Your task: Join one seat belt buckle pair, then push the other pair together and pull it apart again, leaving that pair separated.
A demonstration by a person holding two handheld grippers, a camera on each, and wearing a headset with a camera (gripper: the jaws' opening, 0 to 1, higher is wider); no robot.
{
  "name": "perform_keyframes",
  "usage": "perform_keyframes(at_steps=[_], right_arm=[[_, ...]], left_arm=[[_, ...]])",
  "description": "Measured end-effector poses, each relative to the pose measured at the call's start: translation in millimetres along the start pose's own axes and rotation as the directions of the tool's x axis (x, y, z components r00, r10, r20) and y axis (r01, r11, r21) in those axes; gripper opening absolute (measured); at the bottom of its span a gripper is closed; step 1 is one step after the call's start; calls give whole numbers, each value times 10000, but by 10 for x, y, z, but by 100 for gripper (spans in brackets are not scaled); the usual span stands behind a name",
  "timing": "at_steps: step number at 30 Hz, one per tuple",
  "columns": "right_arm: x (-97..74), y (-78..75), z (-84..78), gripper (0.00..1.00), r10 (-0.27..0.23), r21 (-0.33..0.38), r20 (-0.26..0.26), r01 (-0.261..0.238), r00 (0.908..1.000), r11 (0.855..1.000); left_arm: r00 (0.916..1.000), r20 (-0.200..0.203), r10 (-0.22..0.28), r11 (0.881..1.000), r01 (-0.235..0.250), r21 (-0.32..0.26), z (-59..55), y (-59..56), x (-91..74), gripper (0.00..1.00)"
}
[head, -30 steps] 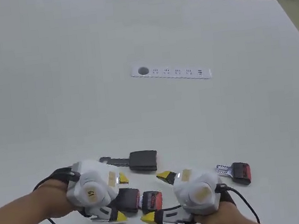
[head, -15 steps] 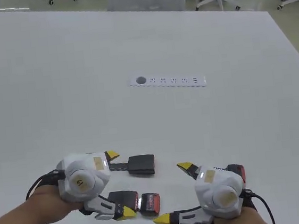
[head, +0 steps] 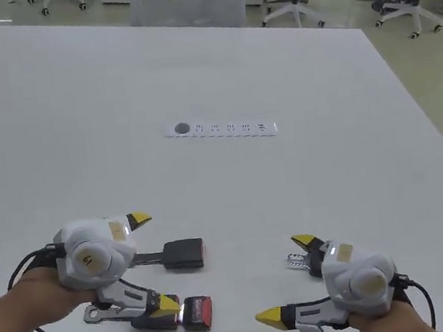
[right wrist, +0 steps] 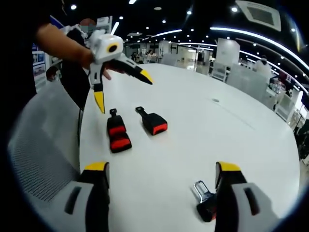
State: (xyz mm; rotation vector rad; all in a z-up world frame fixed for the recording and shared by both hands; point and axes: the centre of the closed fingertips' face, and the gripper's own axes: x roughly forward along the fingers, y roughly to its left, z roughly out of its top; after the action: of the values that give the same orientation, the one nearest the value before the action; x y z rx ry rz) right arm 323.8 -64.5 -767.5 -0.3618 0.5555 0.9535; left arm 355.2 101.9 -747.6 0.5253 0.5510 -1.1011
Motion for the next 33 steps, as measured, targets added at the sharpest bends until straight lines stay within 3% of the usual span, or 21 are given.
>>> perform_keyframes(at_steps=[4,8,13,20,22,25,29,33], right_arm=[[-115,-215,-129,92,-189,0,-300,189,9994,9998],[-197,-422,-269,92,-294,87,-565,299,9980,9995],[-258,-614,-449,90,-293,131,-1017,308,9944,9994],[-210,-662,-677,88,466,370,-1543,-413,9869,9985],[-173,-668,-711,88,655,474,-1606,-586,9848,9972],[-124,-689,-760,87,844,501,-1739,-768,9811,9958],[-76,-691,-855,82,1263,667,-2021,-1150,9712,9911],[-40,-734,-894,79,1426,546,-2105,-1340,9671,9895]], left_arm=[[10000,-17,-45,9993,46,371,31,99,35,98],[10000,-57,27,9995,-26,308,17,223,59,97],[9991,-416,-114,9995,126,289,-97,315,157,96],[9972,-630,-391,9985,415,362,-177,363,311,95],[9945,-883,-557,9977,590,348,-227,342,368,94],[9930,-951,-704,9967,740,345,-229,320,425,94],[9868,-1271,-1008,9945,1037,162,-324,290,498,89],[9832,-1369,-1204,9925,1223,55,-379,255,579,88]])
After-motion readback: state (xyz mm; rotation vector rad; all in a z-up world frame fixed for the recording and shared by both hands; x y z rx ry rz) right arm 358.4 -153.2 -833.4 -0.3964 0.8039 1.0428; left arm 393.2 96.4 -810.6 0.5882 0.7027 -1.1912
